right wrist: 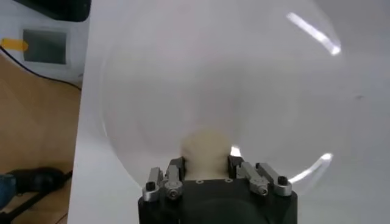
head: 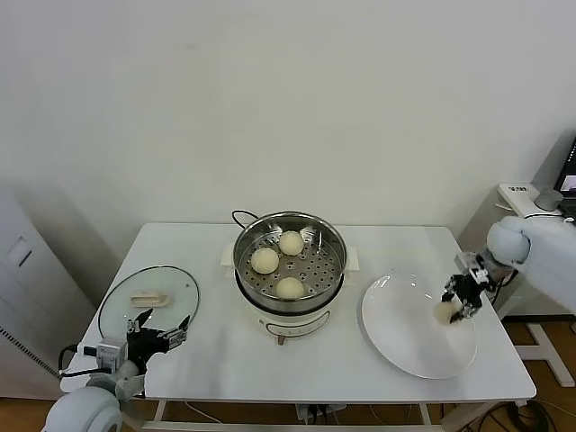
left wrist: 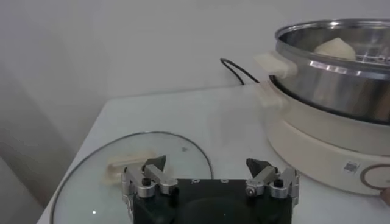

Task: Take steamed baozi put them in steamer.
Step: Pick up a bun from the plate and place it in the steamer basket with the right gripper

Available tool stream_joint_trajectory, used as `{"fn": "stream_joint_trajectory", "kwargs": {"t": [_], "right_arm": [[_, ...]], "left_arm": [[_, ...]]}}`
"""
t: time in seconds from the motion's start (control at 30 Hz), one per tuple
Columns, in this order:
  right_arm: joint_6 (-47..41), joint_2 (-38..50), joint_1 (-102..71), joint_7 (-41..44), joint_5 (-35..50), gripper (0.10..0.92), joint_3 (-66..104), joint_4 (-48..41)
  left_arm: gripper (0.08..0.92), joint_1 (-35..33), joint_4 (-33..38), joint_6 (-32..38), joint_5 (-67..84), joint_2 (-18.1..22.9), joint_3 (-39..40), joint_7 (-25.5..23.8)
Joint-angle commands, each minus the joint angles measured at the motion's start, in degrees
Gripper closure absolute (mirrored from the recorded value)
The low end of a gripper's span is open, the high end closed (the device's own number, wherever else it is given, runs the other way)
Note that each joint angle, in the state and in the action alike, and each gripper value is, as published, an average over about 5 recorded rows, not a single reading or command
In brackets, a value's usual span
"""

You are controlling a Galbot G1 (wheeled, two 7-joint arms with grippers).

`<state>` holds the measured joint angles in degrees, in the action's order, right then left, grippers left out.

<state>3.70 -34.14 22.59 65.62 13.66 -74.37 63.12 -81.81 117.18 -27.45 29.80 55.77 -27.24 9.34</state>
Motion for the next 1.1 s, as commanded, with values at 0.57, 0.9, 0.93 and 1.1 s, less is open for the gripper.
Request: {"fn": "stream_joint_trajectory", "kwargs": {"t": [0.57, 0.9, 0.93, 1.1], "right_arm": [[-17.53, -21.51, 32.48, -4.96, 40.74, 0.576, -26.92, 5.12], [-22.18, -29.15, 28.86, -9.89, 44.0, 0.578, -24.72, 3.36], [-22.38, -29.7, 28.46, -10.2, 44.25, 0.578, -24.64, 3.22], [-23.37, -31.73, 25.96, -12.11, 44.88, 0.576, -24.5, 2.88]], "left_arm": [[0.177, -0.08, 0.41, -0.07, -0.53, -0.08, 0.39, -0.01], [0.177, -0.08, 0.6, -0.2, -0.53, -0.1, 0.44, 0.04], [0.177, -0.06, 0.6, -0.21, -0.53, -0.09, 0.45, 0.04], [0.177, -0.04, 0.57, -0.18, -0.53, 0.05, 0.43, 0.03]]}}
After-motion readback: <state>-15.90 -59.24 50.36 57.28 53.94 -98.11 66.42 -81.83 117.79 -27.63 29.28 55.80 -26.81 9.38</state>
